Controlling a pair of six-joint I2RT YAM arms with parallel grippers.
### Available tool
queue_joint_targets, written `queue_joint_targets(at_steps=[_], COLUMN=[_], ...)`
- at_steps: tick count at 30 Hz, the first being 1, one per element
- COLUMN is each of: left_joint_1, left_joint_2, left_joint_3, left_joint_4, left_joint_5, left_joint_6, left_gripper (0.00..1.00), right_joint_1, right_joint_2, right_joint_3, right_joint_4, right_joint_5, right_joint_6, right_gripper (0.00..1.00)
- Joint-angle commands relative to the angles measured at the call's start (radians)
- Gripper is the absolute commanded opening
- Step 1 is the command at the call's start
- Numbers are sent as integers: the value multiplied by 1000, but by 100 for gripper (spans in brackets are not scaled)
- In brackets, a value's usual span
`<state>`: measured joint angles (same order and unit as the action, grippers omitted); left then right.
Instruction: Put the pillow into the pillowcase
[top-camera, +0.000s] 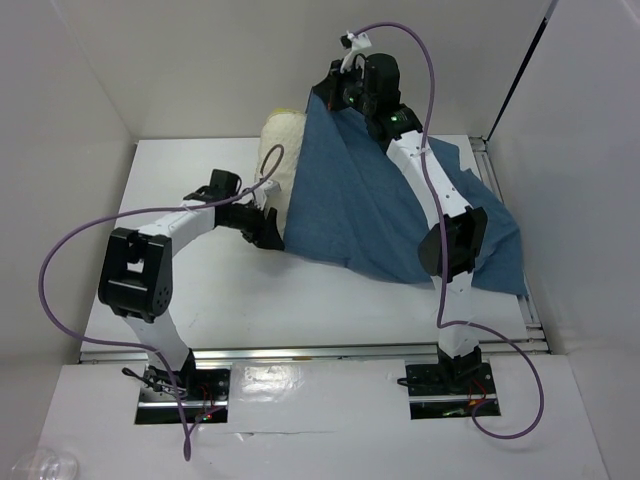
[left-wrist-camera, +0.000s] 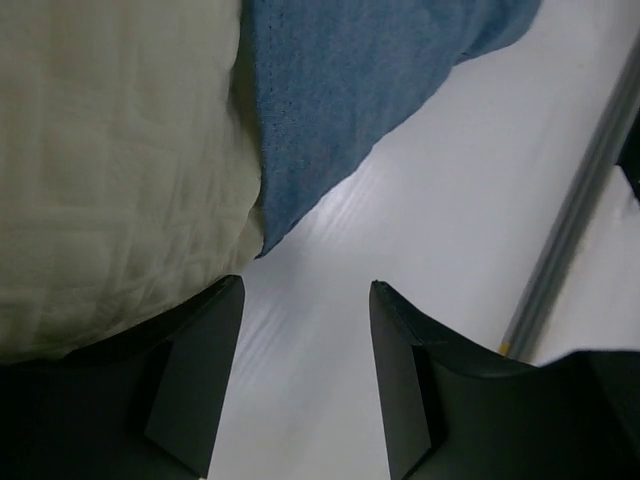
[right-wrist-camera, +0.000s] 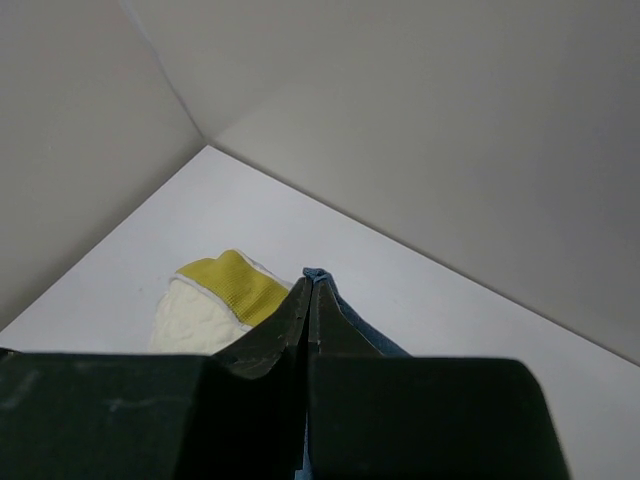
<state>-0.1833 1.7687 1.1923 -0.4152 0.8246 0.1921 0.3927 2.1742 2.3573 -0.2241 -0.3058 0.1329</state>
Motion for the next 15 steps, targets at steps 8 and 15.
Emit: queue_joint_targets(at_steps=[8,15], left_joint_1=[-61,-106], left_joint_2=[46,143], left_joint_3=[1,113], left_joint_4=[250,240], left_joint_5=[-131,-65], left_joint_6=[-49,-83], left_gripper=[66,65], right_joint_1=[-25,-25], right_joint_2=[-39,-39], right_joint_3=[72,72], right_joint_4=[141,141], right_joint_5=[-4,-22], right_joint_6=[71,89], right_gripper=[0,0])
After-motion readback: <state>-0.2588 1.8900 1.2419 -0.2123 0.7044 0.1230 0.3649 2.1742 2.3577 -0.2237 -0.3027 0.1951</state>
